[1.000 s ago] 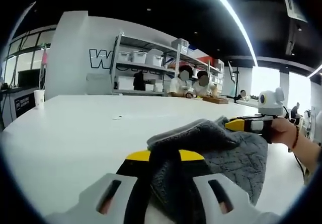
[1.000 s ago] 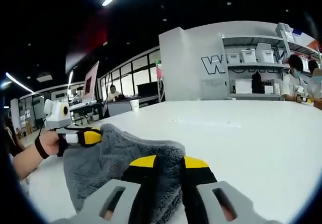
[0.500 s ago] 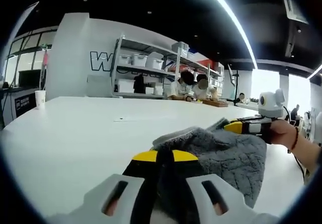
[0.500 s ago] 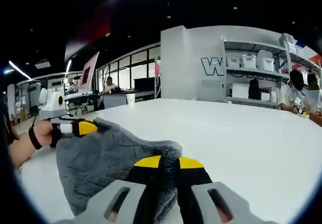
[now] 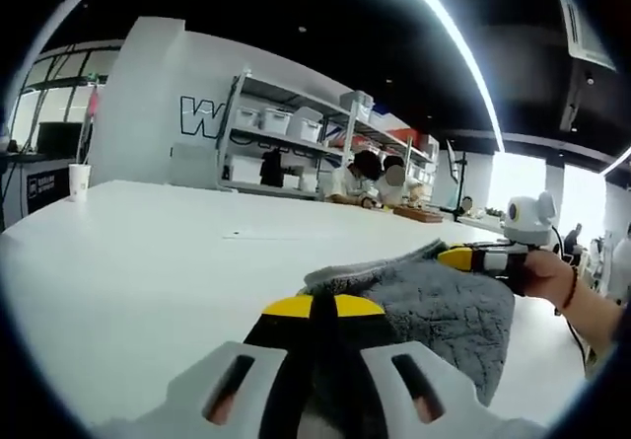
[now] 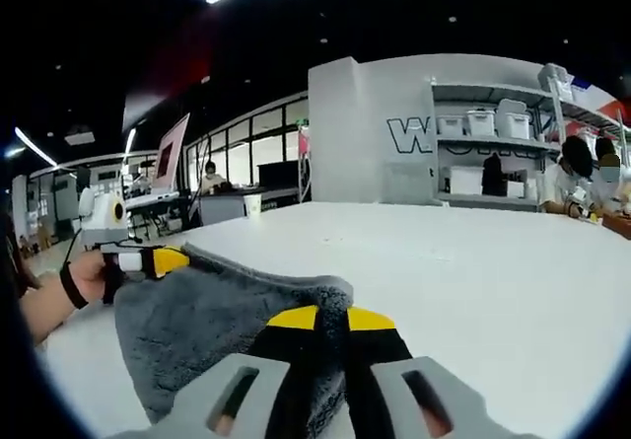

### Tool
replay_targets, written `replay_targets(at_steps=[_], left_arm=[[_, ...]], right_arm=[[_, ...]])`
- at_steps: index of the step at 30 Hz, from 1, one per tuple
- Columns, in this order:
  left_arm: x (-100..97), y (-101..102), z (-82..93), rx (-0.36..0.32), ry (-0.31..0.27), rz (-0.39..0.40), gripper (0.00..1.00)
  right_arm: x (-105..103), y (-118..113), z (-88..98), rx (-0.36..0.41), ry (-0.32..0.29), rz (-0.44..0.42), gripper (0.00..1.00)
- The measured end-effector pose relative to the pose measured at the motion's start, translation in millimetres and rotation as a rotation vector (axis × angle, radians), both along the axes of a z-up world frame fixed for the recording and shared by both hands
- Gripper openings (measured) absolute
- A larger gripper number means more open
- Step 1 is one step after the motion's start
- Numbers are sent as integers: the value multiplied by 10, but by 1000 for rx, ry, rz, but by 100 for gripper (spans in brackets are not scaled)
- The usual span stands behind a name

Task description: Open the folded towel by lifting each exposed corner and separating the folded layers until the towel lies flat within the target outline without major curled edges

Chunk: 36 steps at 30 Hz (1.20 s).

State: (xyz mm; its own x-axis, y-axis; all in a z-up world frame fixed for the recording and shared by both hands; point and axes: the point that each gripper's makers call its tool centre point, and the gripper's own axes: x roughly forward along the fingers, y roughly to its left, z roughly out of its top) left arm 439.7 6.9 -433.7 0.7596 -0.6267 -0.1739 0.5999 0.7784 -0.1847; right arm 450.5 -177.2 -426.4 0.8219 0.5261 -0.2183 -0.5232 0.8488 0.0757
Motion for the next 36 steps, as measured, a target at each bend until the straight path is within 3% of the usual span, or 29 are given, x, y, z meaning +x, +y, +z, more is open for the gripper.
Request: replay_targets(at_steps=[9,12,19,26,36], left_arm=[[58,-18,-28,16,-11,15,3],[76,0,-7,58,-43,31,2],[90,17,17,55,-46,32,2],[247,61,-11,46,-28,31,2],[323,130,-12,39,-39,46,2]], right_arm=[[21,-19,-14,8,4,-12,0],[26,-10,-8,14,2,-11,0],[28,20,-15,14,3,-3,0],[44,38,-37,7,8,-9,0],[41,100,-54,67,4,-3,0]])
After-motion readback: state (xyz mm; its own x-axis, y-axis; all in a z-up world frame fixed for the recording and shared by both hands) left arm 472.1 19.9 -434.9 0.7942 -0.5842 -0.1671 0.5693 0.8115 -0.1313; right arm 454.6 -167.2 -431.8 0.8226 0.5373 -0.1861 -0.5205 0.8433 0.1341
